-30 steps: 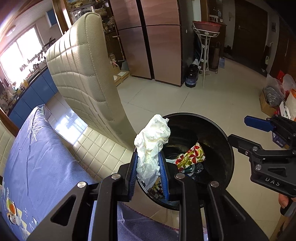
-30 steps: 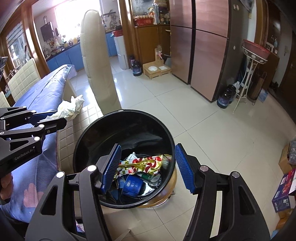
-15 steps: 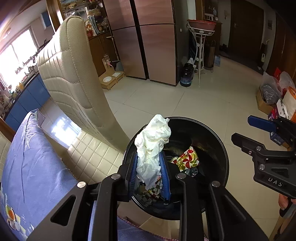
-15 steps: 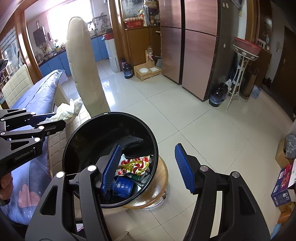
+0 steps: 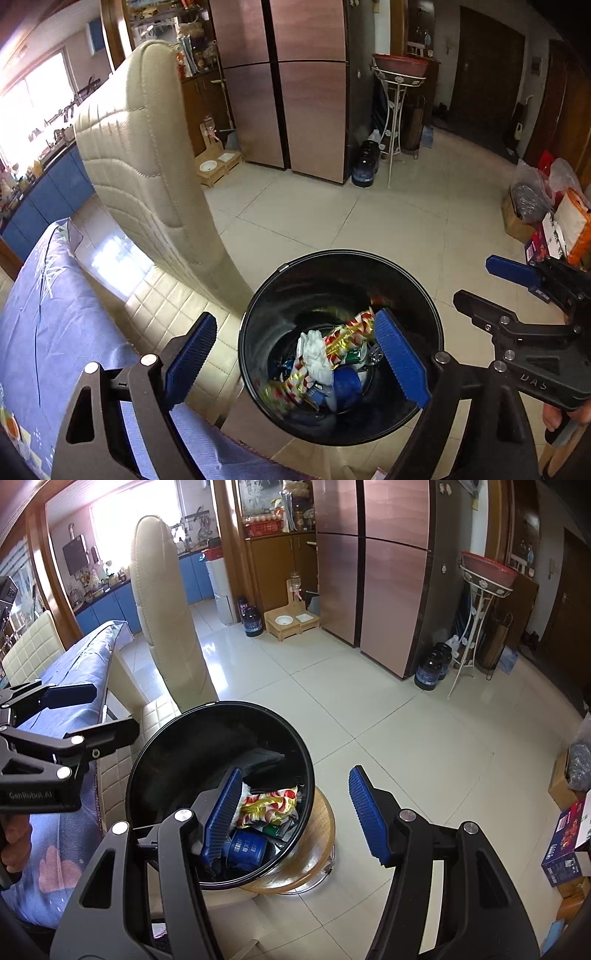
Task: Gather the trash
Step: 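Open the left tool over the bin to drop the white tissue, then move both tools back over the table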
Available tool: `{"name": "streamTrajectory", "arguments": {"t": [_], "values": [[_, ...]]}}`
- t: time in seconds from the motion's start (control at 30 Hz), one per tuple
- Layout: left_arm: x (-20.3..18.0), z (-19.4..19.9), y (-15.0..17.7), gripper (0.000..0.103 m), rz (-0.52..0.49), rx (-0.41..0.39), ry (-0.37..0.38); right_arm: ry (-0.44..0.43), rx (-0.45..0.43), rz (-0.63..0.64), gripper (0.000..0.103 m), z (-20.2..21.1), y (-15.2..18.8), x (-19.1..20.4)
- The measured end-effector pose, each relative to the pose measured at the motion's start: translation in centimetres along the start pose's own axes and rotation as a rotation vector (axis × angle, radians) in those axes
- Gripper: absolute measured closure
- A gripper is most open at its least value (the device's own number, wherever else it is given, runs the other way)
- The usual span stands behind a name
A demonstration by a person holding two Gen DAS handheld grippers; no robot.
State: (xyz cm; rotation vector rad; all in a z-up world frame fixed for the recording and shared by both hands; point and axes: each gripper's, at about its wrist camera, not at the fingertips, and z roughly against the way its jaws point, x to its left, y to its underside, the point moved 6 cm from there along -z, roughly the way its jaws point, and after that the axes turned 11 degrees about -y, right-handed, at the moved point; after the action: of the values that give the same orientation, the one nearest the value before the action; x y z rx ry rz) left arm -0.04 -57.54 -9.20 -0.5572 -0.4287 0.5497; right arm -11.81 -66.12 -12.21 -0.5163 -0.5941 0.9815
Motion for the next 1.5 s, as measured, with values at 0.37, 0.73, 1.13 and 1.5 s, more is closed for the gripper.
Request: {"name": "streamTrajectory", "arguments": {"t": [0.37, 0.73, 1.13, 1.5], "values": [[9.5, 2.7, 4.9, 0.018, 0.149, 0.021, -0.11, -0.102, 0.019, 0.142, 0.041, -1.0, -1.0, 8.5], [21.4, 5.5, 13.5, 0.018, 0.279, 0.076, -0.311, -0.221, 0.051, 0.36, 0.04, -3.1, -0.5, 22.5], [33.2, 8.1, 24.7, 0.018, 0.388, 0.173, -0.47, -0.312, 0.094, 0.515, 0.039, -4.4, 1.4, 35.6], [40.4, 8.3, 31.7, 0.018, 0.507, 0.236, -0.438, -0.345, 0.125, 0.598, 0.037, -5.4, 3.0, 43.7]]}}
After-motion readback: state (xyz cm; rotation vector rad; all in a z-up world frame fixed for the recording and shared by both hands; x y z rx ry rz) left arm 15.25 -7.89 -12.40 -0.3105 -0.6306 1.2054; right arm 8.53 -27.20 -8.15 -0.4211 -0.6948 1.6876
